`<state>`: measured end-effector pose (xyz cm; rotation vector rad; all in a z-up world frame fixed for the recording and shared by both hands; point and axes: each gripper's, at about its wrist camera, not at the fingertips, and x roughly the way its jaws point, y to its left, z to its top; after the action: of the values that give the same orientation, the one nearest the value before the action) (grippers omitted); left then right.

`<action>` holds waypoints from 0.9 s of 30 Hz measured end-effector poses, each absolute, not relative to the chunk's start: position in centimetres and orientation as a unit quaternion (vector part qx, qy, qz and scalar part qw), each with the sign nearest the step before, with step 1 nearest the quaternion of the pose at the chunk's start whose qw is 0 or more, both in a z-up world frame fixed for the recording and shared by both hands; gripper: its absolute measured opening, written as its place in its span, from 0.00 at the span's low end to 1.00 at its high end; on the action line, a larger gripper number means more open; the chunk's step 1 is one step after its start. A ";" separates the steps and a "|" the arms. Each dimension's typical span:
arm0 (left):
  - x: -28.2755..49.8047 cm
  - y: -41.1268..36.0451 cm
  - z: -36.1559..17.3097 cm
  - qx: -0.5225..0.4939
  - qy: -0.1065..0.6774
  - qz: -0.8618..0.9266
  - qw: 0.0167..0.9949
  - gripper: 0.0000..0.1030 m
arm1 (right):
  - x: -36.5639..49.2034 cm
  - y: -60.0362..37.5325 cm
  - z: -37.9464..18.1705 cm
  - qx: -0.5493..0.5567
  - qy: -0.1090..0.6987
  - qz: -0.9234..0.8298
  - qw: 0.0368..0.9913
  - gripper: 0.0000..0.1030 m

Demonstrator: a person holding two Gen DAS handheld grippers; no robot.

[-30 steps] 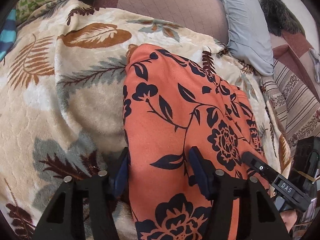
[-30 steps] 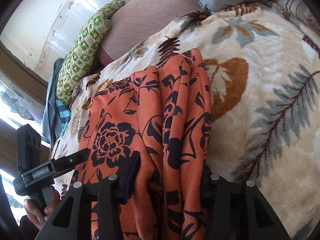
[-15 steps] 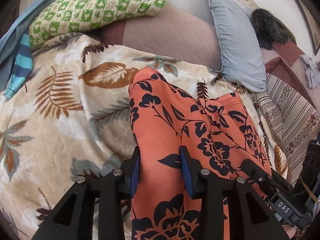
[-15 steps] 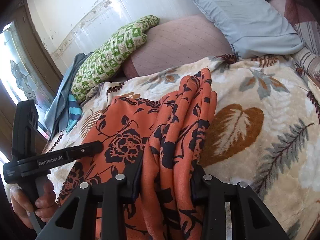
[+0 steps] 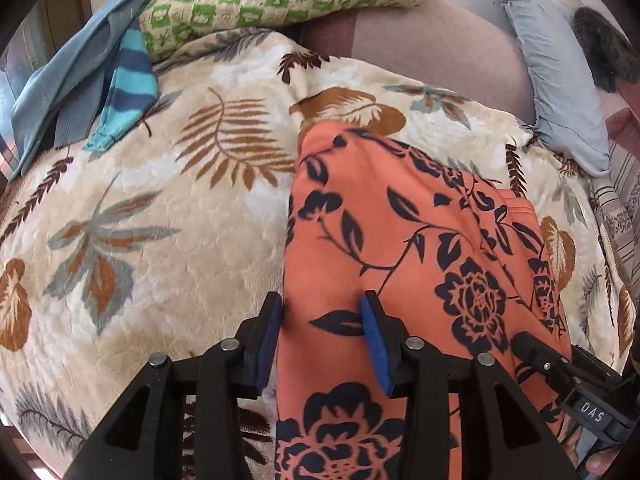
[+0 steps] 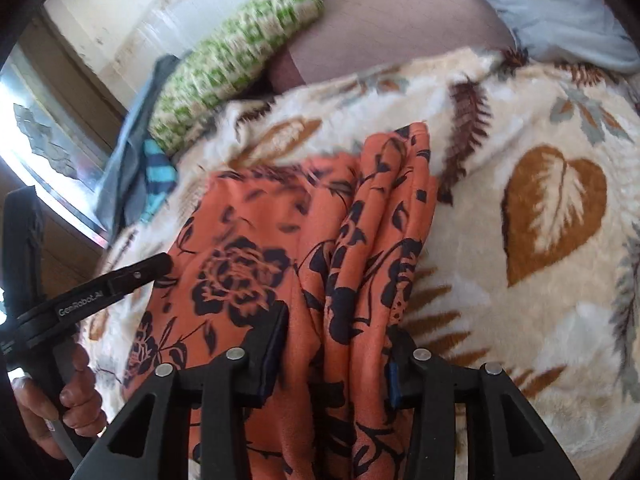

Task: Fold small clothes

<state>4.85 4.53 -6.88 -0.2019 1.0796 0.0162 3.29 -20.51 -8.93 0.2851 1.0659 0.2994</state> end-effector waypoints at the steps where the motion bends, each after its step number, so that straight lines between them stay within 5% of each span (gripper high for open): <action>1: 4.4 4.9 -6.8 -0.101 0.510 0.013 0.854 0.45 | 3.3 -20.9 -8.8 0.146 0.504 0.143 0.839 0.53; 4: 2.7 4.4 -4.6 -0.081 0.481 0.023 0.873 0.48 | 3.1 -22.5 -7.3 0.166 0.478 0.146 0.850 0.53; 8: -0.4 2.3 -1.5 -0.014 0.426 0.030 0.904 0.67 | 1.8 -23.7 -4.4 0.169 0.417 0.163 0.878 0.53; 11: -2.1 1.4 -1.5 0.023 0.420 0.026 0.907 0.67 | 0.3 -22.5 -2.6 0.150 0.381 0.229 0.883 0.53; 13: -2.7 1.3 -2.6 0.034 0.432 0.034 0.901 0.67 | -0.7 -20.8 -2.3 0.129 0.384 0.269 0.874 0.43; 19: -3.4 1.0 -6.7 0.039 0.479 0.046 0.876 0.68 | -1.0 -17.3 -8.4 0.040 0.511 0.240 0.825 0.38; 27: -5.6 0.3 -2.6 0.059 0.437 0.049 0.896 0.68 | -3.5 -17.7 -5.7 0.015 0.439 0.223 0.870 0.37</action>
<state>-5.63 0.32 -2.61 0.1217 0.9057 0.1017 -3.46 -17.75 -5.73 0.0308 0.9189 0.4674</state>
